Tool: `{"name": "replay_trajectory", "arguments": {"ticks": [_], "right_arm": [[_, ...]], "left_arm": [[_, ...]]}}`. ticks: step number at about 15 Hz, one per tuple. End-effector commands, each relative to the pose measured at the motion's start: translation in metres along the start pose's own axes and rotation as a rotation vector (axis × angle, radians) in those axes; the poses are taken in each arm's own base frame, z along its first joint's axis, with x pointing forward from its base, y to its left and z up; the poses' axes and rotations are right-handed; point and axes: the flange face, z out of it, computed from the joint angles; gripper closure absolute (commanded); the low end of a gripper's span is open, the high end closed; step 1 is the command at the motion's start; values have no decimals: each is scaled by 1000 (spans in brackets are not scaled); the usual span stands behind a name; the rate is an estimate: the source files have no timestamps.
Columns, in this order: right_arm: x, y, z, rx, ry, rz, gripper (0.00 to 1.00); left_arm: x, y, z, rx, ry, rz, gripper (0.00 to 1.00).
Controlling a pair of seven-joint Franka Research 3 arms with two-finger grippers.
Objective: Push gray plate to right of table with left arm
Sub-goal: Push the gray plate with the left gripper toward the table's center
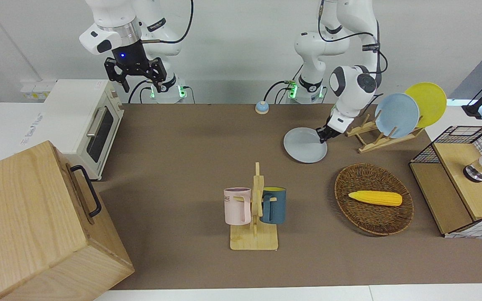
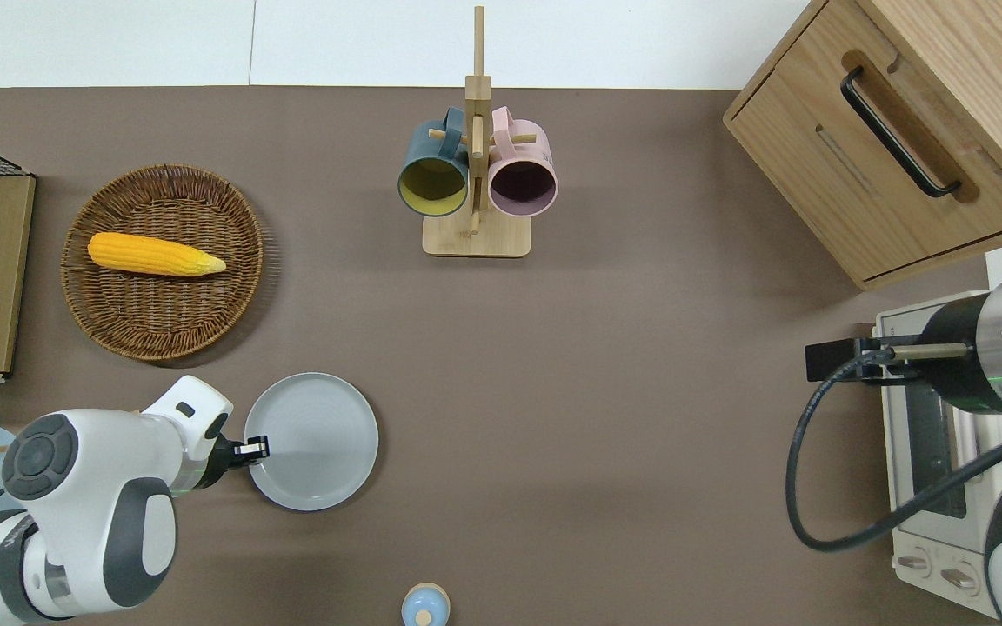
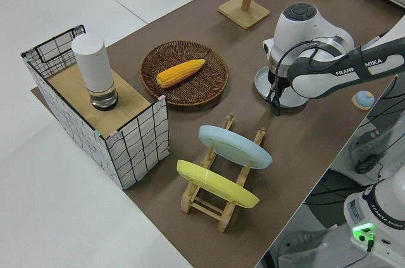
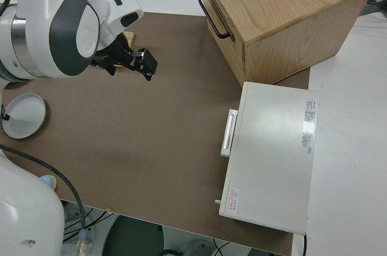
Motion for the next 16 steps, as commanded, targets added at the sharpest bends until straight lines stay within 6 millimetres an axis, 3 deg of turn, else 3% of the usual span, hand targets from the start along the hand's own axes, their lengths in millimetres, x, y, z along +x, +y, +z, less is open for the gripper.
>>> {"name": "replay_trajectory", "arguments": {"ticks": [1,6,13,16], "right_arm": [[-7,3,0,9,-4,24,5],[-7,3,0,9,-4,24,5],[-7,3,0,9,-4,24,5],[-7,3,0,9,-4,24,5]], "left_arm": [[-21,39,22,-8,-29,-55,1000],[-32,64,26,-16,-41,-84,1000],[-81,159,42,-42,-22,-158,1000],[-99,188,57,-59,-5,-186,1000]]}}
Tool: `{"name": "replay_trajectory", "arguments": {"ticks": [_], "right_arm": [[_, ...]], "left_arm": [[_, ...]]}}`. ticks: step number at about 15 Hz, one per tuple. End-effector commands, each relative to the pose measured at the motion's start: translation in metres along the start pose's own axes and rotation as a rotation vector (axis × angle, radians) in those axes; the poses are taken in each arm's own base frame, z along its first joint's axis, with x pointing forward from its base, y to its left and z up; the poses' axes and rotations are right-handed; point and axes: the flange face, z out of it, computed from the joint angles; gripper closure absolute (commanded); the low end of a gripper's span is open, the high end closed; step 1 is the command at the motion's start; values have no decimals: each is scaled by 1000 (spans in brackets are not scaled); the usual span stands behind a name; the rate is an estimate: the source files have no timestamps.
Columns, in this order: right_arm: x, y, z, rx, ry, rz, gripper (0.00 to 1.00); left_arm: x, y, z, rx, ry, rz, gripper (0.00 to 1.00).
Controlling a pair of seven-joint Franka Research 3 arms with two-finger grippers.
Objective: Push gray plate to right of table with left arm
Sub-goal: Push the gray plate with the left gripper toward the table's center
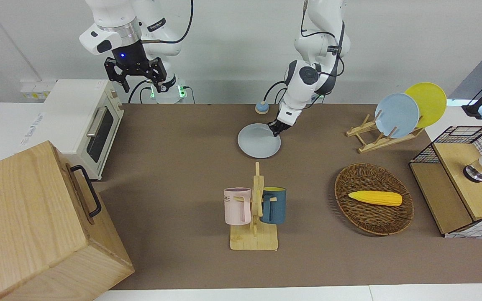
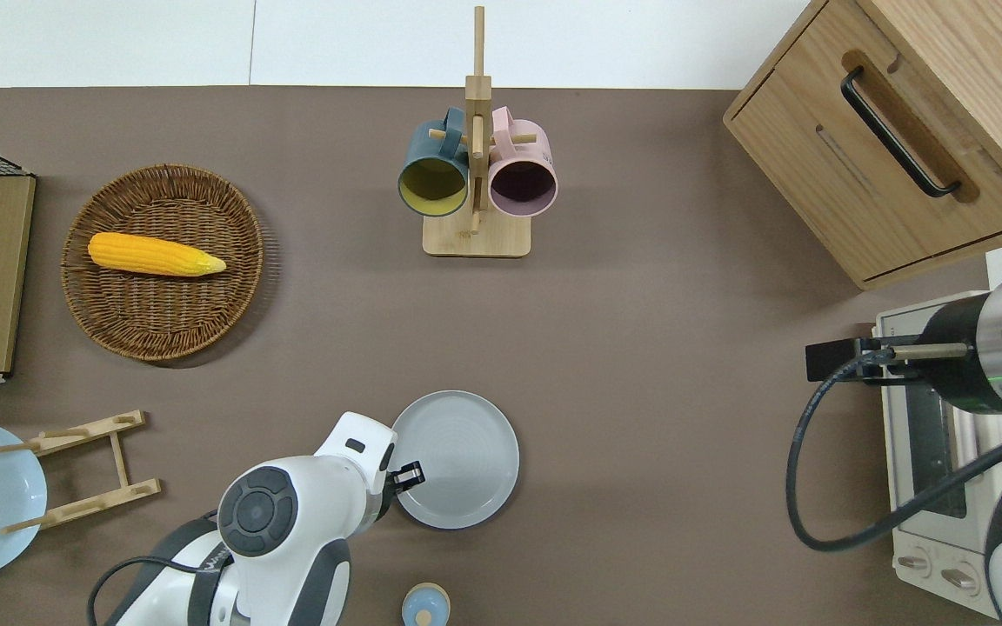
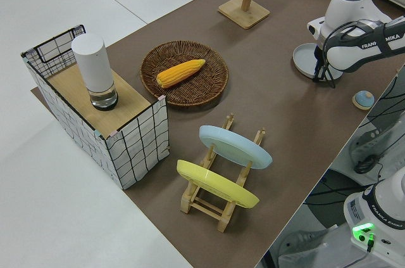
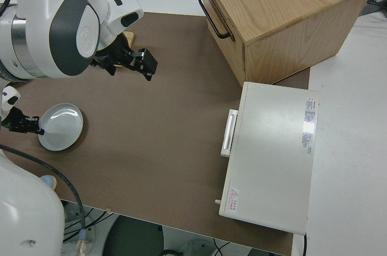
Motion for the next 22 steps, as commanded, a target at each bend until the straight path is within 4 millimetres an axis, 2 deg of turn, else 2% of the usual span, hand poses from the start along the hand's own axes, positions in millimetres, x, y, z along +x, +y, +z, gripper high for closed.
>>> {"name": "replay_trajectory", "arguments": {"ticks": [1,5,7,12,14,16,20,21,22], "right_arm": [[-7,3,0,9,-4,24,5],[-7,3,0,9,-4,24,5],[-7,3,0,9,-4,24,5],[-7,3,0,9,-4,24,5],[-7,3,0,9,-4,24,5],[-7,3,0,9,-4,24,5],[-7,3,0,9,-4,24,5],[-7,3,0,9,-4,24,5],[-7,3,0,9,-4,24,5]], "left_arm": [[-24,16,29,-3,3,-34,1000],[-44,35,43,-24,7,-76,1000],[-53,53,52,-49,4,-82,1000],[-63,81,50,-92,-6,-131,1000],[-73,104,54,-104,-18,-132,1000],[-73,117,58,-114,-16,-124,1000],[-68,125,72,-128,10,-126,1000],[-66,128,75,-131,11,-127,943],[-67,132,76,-133,8,-125,938]]}}
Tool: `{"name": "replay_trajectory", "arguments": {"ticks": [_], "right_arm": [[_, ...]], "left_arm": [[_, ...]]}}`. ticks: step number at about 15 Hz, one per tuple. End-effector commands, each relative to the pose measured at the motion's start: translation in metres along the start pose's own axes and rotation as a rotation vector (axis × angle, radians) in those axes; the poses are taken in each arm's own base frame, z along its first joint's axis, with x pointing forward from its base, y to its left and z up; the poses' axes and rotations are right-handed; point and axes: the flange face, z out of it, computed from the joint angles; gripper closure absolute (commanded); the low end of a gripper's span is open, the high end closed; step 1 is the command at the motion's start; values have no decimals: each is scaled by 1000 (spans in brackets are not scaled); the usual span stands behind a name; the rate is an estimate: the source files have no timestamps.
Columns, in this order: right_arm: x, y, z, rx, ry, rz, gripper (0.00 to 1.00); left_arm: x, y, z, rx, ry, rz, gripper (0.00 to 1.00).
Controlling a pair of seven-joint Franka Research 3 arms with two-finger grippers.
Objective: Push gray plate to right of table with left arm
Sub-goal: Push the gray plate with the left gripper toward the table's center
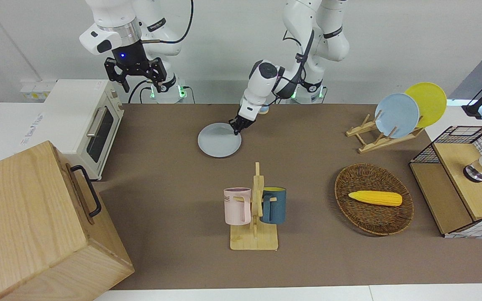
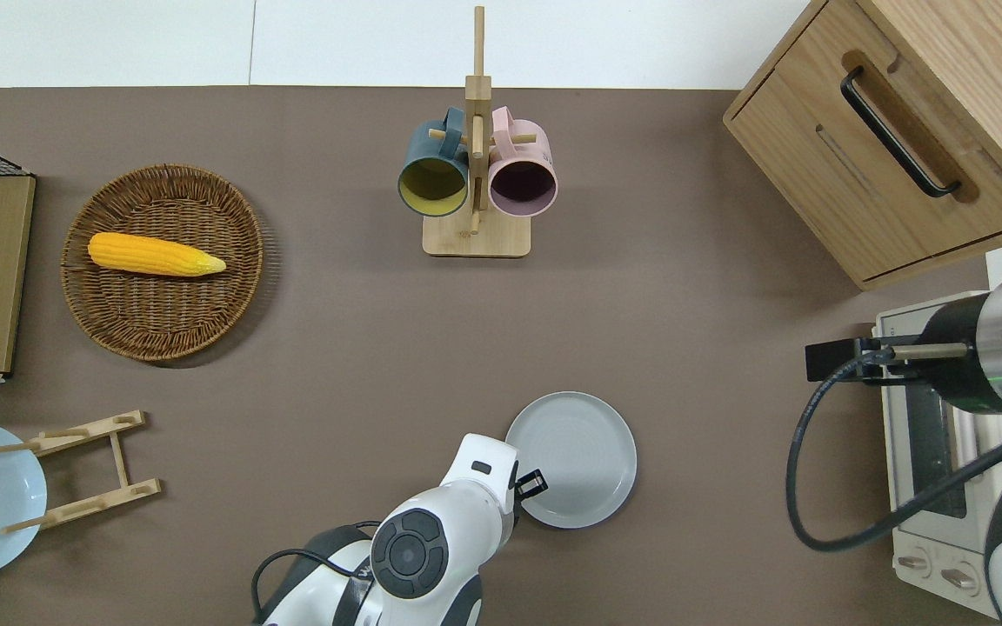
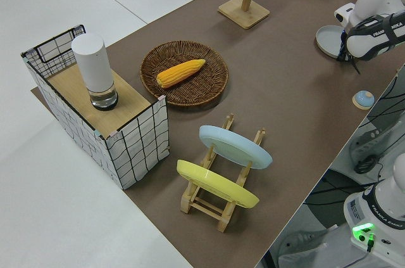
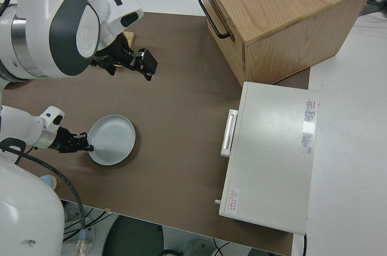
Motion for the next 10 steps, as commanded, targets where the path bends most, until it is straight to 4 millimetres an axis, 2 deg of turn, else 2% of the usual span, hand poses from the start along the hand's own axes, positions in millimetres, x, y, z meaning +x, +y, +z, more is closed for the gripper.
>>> {"name": "replay_trajectory", "arguments": {"ticks": [1,2,3,6,8,9,10], "right_arm": [[-7,3,0,9,-4,24,5],[-7,3,0,9,-4,24,5],[-7,3,0,9,-4,24,5],[-7,3,0,9,-4,24,5],[-7,3,0,9,-4,26,7],[-7,3,0,9,-4,24,5],[-7,3,0,9,-4,24,5]], "left_arm": [[4,5,40,15,-4,-27,938],[5,5,41,16,-3,-27,905],[5,5,41,16,-3,-26,809],[18,2,31,7,-3,-58,360],[25,3,12,-3,-18,-82,202],[29,3,-1,4,-35,-89,166],[33,1,-23,9,-58,-95,130]]}}
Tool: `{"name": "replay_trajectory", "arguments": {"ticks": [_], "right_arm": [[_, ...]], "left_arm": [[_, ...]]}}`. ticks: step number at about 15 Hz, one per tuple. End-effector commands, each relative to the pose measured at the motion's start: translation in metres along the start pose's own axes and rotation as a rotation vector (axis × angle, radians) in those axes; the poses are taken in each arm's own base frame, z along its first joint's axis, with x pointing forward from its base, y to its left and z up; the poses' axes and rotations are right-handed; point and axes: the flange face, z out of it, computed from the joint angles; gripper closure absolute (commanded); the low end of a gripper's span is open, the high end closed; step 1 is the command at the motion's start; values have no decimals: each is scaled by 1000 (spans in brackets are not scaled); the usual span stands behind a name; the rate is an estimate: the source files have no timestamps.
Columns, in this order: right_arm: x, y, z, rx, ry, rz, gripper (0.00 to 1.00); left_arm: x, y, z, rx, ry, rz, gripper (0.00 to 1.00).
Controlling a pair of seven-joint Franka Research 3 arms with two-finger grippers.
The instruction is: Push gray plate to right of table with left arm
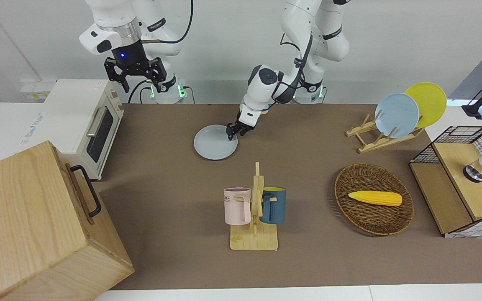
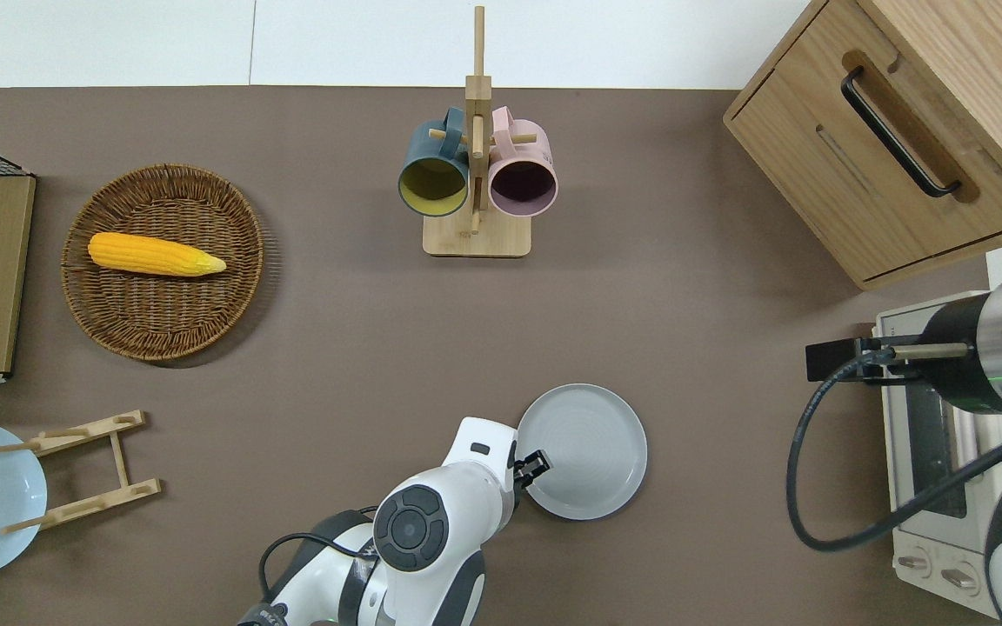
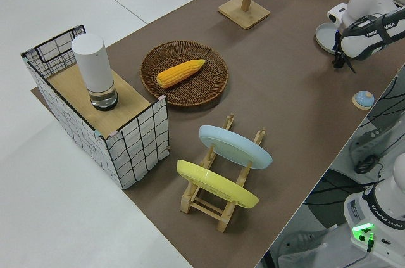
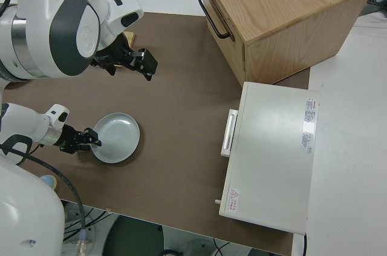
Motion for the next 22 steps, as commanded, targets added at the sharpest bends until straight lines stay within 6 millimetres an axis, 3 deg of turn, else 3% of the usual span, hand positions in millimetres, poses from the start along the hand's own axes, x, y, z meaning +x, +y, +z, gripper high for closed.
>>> {"name": "replay_trajectory", "arguments": {"ticks": [1,3,6,8,17,18,22], "right_arm": [[-7,3,0,9,-4,24,5],[-8,3,0,9,-5,24,5],[-8,3,0,9,-5,24,5],[-7,3,0,9,-4,26,5],[-7,3,0,9,-4,24,5],[-7,3,0,9,-4,24,5],[-7,3,0,9,-4,24,5]], "left_arm": [[20,-6,-52,26,-75,-43,103],[41,-1,-88,48,-138,-54,34],[80,5,-151,61,-207,-27,13],[100,-1,-173,99,-205,23,11],[219,-71,-294,275,-57,390,9],[228,-81,-299,281,-52,402,9],[235,-76,-357,263,-6,466,5]]}}
